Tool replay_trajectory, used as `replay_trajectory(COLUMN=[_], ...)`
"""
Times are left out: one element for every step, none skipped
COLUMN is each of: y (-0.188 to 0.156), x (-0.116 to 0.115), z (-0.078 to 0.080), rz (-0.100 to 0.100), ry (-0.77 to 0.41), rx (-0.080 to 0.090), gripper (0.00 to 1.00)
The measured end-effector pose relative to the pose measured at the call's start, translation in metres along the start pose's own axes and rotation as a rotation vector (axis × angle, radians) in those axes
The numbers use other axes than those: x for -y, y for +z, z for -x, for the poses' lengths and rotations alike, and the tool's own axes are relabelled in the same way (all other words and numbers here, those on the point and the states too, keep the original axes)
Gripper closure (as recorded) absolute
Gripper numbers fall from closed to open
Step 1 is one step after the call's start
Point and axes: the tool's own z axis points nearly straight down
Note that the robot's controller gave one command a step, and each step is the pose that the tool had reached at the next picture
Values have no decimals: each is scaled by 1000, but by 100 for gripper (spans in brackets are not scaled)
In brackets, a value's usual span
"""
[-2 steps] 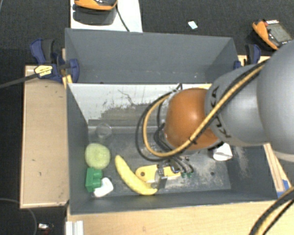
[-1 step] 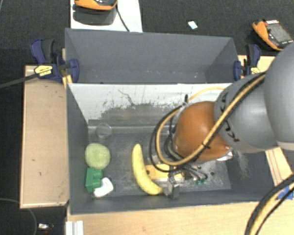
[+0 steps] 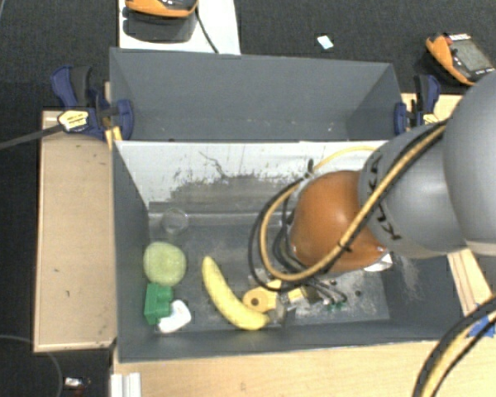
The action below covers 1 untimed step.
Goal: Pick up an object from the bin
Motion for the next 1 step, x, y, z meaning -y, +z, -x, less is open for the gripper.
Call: replay_trajectory(y=[0], x=[0], z=[0], rz=[0], ry=[0], rx=[0], gripper=[100])
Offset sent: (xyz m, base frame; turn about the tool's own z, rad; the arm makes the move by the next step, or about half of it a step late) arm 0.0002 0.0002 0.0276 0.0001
